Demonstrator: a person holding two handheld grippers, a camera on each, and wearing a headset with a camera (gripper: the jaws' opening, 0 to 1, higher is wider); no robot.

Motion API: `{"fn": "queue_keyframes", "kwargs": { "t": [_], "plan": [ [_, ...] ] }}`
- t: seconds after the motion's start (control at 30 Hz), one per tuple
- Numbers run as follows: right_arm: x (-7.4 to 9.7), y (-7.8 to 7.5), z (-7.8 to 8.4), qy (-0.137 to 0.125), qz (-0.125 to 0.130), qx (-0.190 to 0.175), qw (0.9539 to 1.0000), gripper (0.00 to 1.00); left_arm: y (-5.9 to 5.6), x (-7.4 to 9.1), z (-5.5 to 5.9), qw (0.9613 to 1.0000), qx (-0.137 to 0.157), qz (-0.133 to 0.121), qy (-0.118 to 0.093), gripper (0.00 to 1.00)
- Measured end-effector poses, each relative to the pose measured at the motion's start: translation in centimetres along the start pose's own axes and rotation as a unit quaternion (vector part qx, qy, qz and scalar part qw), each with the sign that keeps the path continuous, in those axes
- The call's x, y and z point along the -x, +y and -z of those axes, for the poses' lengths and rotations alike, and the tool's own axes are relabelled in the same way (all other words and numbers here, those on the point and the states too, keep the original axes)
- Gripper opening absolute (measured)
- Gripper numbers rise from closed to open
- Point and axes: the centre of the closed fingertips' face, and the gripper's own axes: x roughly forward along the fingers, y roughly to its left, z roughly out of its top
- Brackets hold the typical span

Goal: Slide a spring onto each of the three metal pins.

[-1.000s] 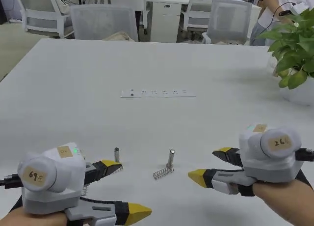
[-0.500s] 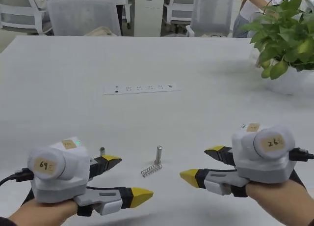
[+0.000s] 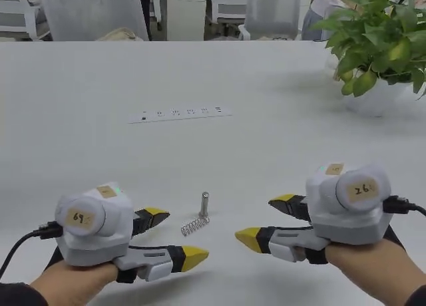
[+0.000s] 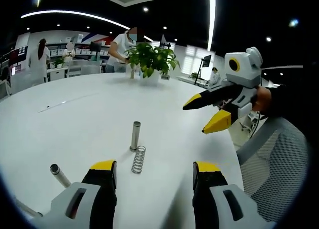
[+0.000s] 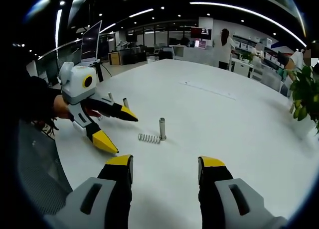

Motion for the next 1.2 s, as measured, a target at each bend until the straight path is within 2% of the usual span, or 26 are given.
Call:
{"fn": "queue_keyframes", "kwargs": {
  "t": [0.33,0.53,0.57,0.77,1.2],
  "plan": [
    [-0.1,0.7,0.3,0.001,-0.02,0.006,0.9998,0.53,0.7,-1.2,0.5,0.9998,0.0,-0.013,0.012,0.49],
    [-0.1,1.6,0.4,0.0,-0.049,0.02,0.9986,0.61,1.2,-1.7,0.9,0.9996,0.002,-0.021,0.019,0.45],
    [-0.1,1.9,0.6,0.001,-0.061,0.029,0.9977,0.62,1.2,-1.8,0.9,0.9996,0.002,-0.021,0.02,0.44],
    [-0.1,2.7,1.2,0.004,-0.089,0.039,0.9952,0.68,1.2,-2.1,1.1,0.9995,-0.001,-0.021,0.024,0.4],
    [0.0,4.4,2.0,0.0,-0.141,0.061,0.9881,0.85,1.2,-2.4,1.5,0.9992,-0.004,-0.022,0.032,0.36]
  ]
}}
